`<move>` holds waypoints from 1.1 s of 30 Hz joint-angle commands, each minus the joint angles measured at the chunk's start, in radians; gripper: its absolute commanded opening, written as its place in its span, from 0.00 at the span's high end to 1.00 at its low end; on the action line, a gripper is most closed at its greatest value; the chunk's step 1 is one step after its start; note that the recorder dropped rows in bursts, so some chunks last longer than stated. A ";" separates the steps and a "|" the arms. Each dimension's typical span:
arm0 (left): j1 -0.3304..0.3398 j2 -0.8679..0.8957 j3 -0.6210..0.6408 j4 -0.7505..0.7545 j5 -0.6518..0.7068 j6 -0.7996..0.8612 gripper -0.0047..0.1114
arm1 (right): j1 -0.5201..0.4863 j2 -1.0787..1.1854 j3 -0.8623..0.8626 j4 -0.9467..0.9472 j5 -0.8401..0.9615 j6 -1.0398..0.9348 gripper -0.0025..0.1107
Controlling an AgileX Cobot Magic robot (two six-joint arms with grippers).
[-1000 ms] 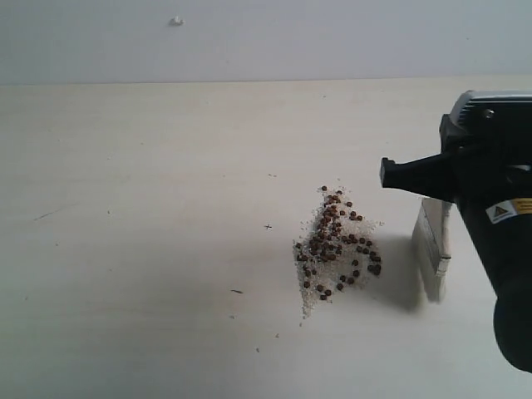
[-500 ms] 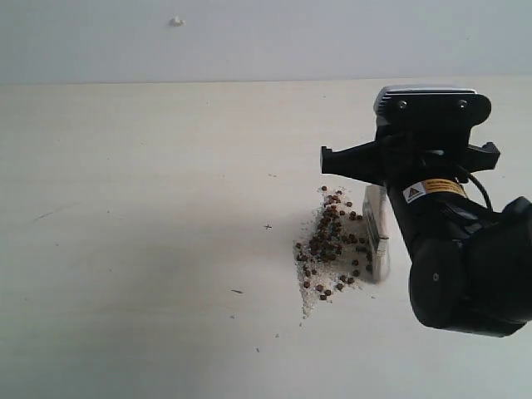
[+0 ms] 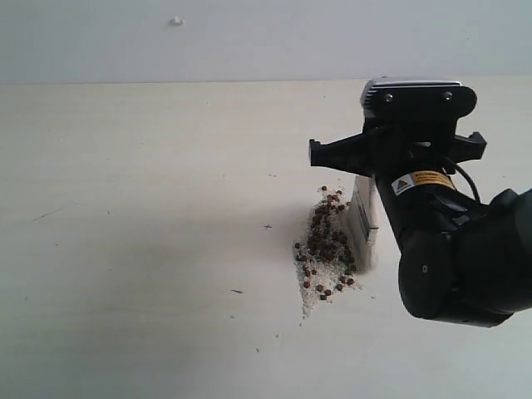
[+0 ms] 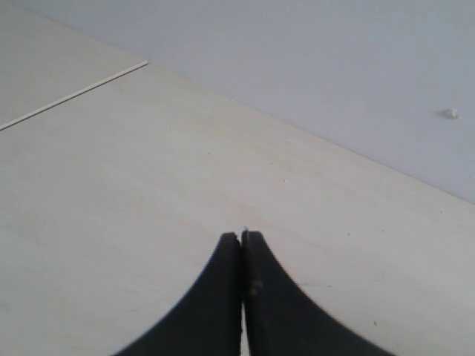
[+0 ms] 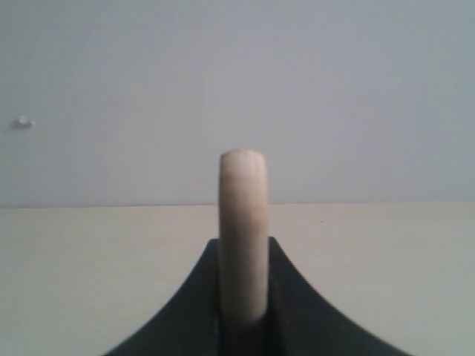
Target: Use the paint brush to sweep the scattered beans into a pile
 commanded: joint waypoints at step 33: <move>0.004 -0.002 0.004 -0.007 0.002 0.002 0.96 | -0.220 0.055 -0.094 -0.352 0.160 0.206 0.98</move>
